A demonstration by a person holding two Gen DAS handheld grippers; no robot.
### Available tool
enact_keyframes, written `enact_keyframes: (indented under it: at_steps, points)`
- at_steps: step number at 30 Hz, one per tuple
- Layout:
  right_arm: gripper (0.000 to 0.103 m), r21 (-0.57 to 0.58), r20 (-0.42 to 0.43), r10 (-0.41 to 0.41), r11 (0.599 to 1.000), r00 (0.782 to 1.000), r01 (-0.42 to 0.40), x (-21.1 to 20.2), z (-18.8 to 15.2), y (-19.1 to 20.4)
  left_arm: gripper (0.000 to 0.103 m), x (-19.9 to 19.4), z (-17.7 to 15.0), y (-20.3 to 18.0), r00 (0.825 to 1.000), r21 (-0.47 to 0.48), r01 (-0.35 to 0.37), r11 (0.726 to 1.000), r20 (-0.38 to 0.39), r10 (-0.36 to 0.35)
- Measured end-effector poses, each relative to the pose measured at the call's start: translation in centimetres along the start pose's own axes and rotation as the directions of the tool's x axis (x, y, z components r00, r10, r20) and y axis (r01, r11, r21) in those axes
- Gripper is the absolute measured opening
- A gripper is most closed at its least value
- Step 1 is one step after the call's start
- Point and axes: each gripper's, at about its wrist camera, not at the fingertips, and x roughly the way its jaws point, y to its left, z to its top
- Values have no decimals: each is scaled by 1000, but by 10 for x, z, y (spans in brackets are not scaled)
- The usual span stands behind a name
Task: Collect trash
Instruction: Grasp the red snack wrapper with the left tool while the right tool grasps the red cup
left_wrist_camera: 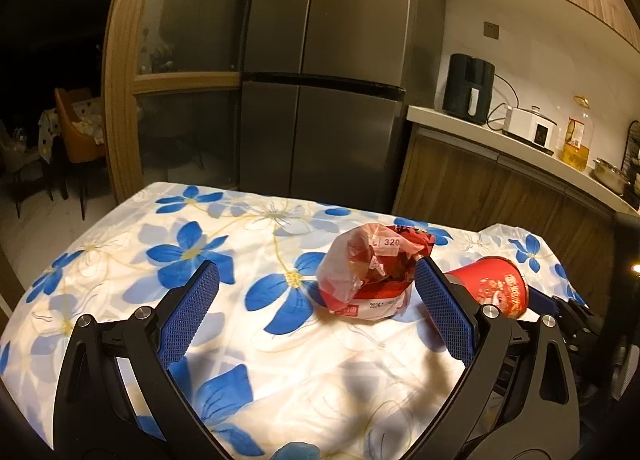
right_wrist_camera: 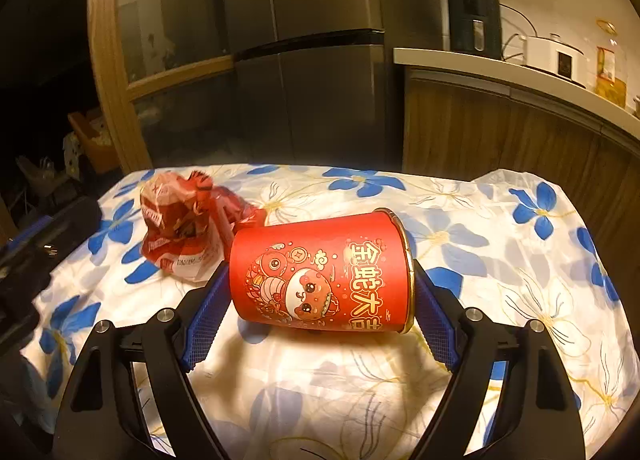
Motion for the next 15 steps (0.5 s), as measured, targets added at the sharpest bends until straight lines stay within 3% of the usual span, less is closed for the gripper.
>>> enact_keyframes:
  at_steps: [15]
  points:
    - [82, 113, 88, -54, 993, 995, 44, -51, -6, -44, 96, 53, 10, -39, 998, 60, 31, 998, -48, -28]
